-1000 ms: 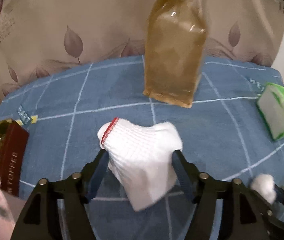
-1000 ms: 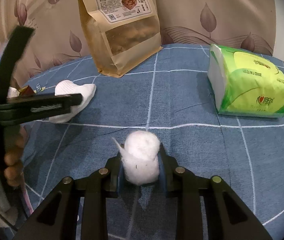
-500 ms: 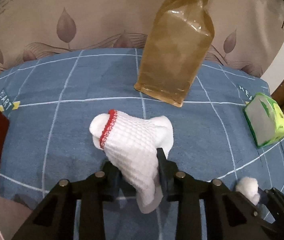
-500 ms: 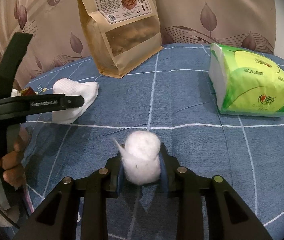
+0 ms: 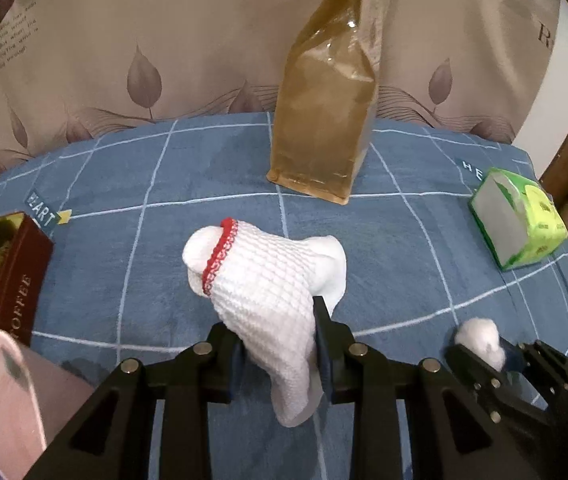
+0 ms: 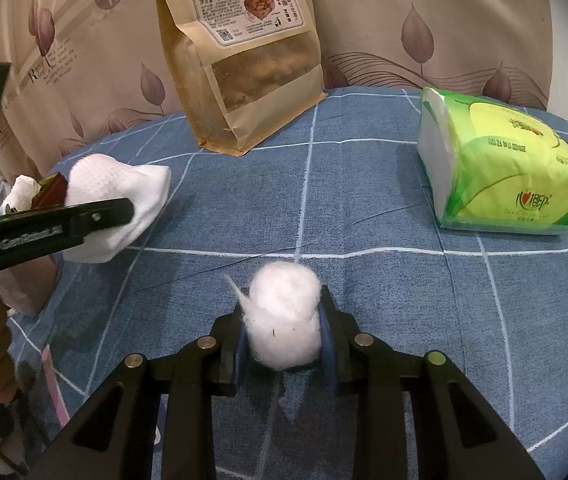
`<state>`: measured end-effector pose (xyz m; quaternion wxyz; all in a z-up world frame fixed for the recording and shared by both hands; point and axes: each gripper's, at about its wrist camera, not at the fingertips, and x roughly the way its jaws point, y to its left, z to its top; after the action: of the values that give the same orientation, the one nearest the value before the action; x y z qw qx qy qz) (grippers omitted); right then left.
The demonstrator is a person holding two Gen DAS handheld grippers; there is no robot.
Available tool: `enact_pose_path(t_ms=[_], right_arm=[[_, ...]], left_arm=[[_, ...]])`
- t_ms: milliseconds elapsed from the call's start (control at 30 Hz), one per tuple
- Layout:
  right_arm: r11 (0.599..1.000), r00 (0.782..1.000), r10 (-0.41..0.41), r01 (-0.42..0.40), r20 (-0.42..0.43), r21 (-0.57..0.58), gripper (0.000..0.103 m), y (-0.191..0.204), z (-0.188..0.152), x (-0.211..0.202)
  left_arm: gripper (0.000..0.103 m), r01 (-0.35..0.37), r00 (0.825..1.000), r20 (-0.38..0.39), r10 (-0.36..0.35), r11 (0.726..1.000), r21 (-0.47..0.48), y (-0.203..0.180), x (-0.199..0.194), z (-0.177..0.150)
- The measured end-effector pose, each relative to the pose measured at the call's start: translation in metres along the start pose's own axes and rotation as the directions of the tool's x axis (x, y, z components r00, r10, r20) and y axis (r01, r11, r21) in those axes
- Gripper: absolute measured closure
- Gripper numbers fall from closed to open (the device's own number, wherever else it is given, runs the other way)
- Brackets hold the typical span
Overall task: Organize soft objects
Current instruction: 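Carry the white knit sock into the tin tray and open the left gripper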
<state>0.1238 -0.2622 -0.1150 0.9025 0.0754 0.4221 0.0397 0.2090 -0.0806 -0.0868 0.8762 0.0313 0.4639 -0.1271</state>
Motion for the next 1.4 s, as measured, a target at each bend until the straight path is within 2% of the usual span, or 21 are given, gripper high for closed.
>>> enact_pose_path(t_ms=[133,600,1000,1167,1400], right_arm=[[1.000,1.000,-0.012,0.012,-0.002,-0.012,0.074,0.002,0.000,0.001],[1.000,1.000,-0.023,0.023,-0.002,-0.021,0.074,0.003,-0.001,0.002],[0.999,1.000,-0.023,0.023,-0.002,-0.022,0.074,0.003,-0.001,0.003],[0.999,1.000,-0.023,0.023,-0.002,-0.022,0.074,0.003,-0.001,0.003],[1.000,1.000,-0.023,0.022,-0.002,-0.022,0.074,0.003,-0.001,0.003]], left_arm=[[0.074,0.024,1.000,-0.007,-0.024,1.000,0.000,-0.005,-0.013,-0.006],[0.074,0.059,0.997,0.045,-0.060,0.998,0.030,-0.013,-0.078,-0.018],[0.074,0.056,0.993,0.105,-0.059,0.998,0.034,0.015,-0.139,-0.025],[0.074,0.025,0.990,0.137,-0.028,0.999,0.020,0.034,-0.161,-0.027],[0.074,-0.058,0.985,0.162,0.062,0.998,-0.028,0.076,-0.183,-0.029]])
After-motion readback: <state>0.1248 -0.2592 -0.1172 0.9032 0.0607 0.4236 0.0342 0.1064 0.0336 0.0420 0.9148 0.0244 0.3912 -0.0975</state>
